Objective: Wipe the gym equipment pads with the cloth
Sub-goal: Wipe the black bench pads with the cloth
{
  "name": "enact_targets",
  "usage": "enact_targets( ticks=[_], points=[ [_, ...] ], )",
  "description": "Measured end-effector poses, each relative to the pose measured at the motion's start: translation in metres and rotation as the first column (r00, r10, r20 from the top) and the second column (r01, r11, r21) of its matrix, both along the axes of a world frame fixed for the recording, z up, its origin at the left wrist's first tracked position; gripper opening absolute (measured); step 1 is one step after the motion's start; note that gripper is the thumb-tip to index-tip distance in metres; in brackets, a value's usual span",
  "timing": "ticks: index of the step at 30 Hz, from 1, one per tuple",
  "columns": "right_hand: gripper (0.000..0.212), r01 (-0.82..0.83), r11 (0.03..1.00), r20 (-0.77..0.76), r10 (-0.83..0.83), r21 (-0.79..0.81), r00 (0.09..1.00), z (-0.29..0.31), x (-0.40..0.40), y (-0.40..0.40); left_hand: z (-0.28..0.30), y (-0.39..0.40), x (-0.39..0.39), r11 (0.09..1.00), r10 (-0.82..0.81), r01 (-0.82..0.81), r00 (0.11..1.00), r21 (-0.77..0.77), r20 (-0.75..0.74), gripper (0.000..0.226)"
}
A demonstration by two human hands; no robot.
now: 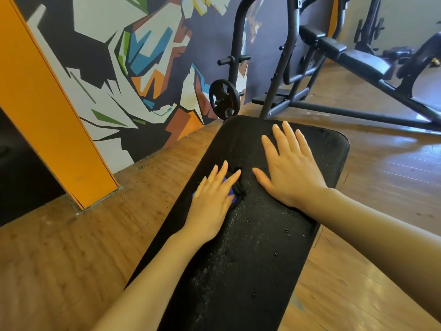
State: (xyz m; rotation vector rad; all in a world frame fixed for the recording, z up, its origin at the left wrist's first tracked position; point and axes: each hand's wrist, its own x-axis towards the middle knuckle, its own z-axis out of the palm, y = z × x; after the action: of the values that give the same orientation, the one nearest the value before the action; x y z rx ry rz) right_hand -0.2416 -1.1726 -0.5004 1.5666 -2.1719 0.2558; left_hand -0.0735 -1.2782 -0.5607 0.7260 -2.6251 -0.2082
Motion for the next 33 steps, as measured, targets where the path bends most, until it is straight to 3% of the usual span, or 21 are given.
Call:
enact_targets(
  ticks=[2,4,6,8,11,13,16,19,22,25,27,33],
  points=[
    [0.06,-0.116,0.989,0.03,0.119,-0.093,0.992,0.0,0.01,0.0,-0.001,0.001,-0.002,0.999,0.014,-0.013,1.0,0.04,-0.02,0.065],
    [0.051,-0.277,0.954,0.131,0.291,-0.116,0.948,0.007,0.032,-0.002,-0.002,0.0,-0.001,0.976,0.045,-0.017,0.991,0.216,-0.126,0.079],
    [0.043,-0.435,0.899,0.26,0.43,-0.039,0.865,0.009,0.057,-0.003,-0.005,-0.001,0.006,0.925,0.094,0.008,0.964,0.379,-0.25,0.095],
    [0.032,-0.535,0.836,0.26,0.494,0.119,0.83,-0.002,0.072,-0.008,-0.012,0.001,0.019,0.915,0.117,0.023,0.94,0.404,-0.32,0.103],
    [0.022,-0.498,0.819,0.067,0.502,0.285,0.862,-0.021,0.071,-0.019,-0.027,0.005,0.045,0.904,0.184,-0.016,0.918,0.428,-0.353,0.094],
    [0.017,-0.456,0.838,-0.045,0.49,0.301,0.871,-0.025,0.068,-0.022,-0.035,0.006,0.055,0.873,0.286,-0.075,0.879,0.482,-0.38,0.085],
    [0.02,-0.424,0.859,-0.155,0.479,0.286,0.864,-0.014,0.073,-0.02,-0.038,-0.004,0.055,0.829,0.473,-0.287,0.818,0.481,-0.328,0.06],
    [0.016,-0.346,0.884,-0.183,0.414,0.314,0.892,-0.002,0.075,-0.018,-0.035,-0.018,0.044,0.846,0.482,-0.346,0.821,0.406,-0.306,0.047],
    [0.02,-0.425,0.861,-0.202,0.486,0.279,0.85,-0.003,0.073,-0.021,-0.028,-0.025,0.027,0.877,0.429,-0.302,0.841,0.373,-0.329,0.043],
    [0.051,-0.479,0.799,-0.049,0.53,0.365,0.847,-0.014,0.072,-0.032,-0.026,-0.026,0.02,0.879,0.434,-0.291,0.817,0.378,-0.38,0.041],
    [0.054,-0.413,0.812,-0.046,0.472,0.413,0.88,-0.019,0.073,-0.035,-0.029,-0.027,0.021,0.873,0.442,-0.294,0.813,0.389,-0.379,0.041],
    [0.055,-0.297,0.889,-0.075,0.342,0.349,0.937,-0.011,0.063,-0.048,-0.031,-0.028,0.021,0.869,0.451,-0.316,0.823,0.381,-0.346,0.041]
  ],
)
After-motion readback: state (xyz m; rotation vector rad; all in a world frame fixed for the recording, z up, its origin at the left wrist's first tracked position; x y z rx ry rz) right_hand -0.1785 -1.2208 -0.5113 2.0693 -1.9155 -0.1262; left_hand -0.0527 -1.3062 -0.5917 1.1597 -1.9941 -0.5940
